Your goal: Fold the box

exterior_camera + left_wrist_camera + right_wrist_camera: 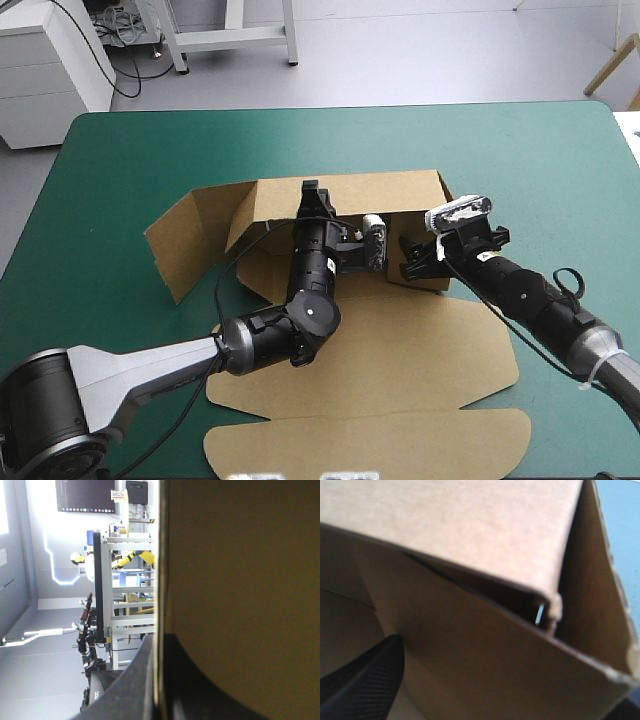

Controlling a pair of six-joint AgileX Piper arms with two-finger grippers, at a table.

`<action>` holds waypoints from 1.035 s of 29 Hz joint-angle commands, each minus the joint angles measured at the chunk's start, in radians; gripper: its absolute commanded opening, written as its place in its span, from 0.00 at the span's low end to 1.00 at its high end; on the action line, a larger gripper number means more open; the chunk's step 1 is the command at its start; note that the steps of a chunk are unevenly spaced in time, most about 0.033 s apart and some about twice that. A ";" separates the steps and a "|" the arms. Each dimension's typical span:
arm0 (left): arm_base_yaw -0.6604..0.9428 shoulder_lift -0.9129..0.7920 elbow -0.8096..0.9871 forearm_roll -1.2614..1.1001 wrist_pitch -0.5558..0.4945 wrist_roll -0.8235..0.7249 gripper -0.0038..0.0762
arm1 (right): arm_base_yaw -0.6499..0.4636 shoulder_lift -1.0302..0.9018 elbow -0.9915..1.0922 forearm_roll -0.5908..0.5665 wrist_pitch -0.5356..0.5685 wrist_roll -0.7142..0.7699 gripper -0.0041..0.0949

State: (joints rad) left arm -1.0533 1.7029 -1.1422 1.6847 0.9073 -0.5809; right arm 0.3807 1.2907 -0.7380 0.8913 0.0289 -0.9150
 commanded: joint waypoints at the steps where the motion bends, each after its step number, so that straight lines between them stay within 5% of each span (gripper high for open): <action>1: -0.004 -0.052 -0.025 0.130 0.042 -0.016 0.04 | 0.003 -0.022 -0.026 0.005 -0.066 -0.011 0.76; 7: -0.004 -0.052 -0.025 0.130 0.044 -0.016 0.04 | 0.003 -0.022 -0.026 0.006 -0.059 -0.011 0.08; 8: -0.004 -0.052 -0.025 0.130 0.044 -0.016 0.04 | 0.003 -0.022 -0.026 0.006 -0.059 -0.011 0.03; 15: -0.004 -0.052 -0.025 0.130 0.030 -0.016 0.07 | 0.003 -0.022 -0.026 0.006 -0.059 -0.011 0.03; 18: -0.003 -0.052 -0.025 0.130 0.005 -0.016 0.23 | 0.003 -0.022 -0.026 0.006 -0.059 -0.011 0.03; 24: -0.003 -0.052 -0.025 0.130 0.004 -0.031 0.74 | 0.003 -0.021 -0.026 0.010 -0.061 0.008 0.03; 30: -0.017 -0.052 -0.025 0.130 0.017 -0.031 0.76 | 0.003 -0.018 -0.026 0.010 -0.086 0.019 0.03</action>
State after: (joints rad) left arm -1.0558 1.6971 -1.1411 1.7116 0.8851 -0.5915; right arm 0.3816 1.2977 -0.7368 0.8994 -0.0135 -0.9072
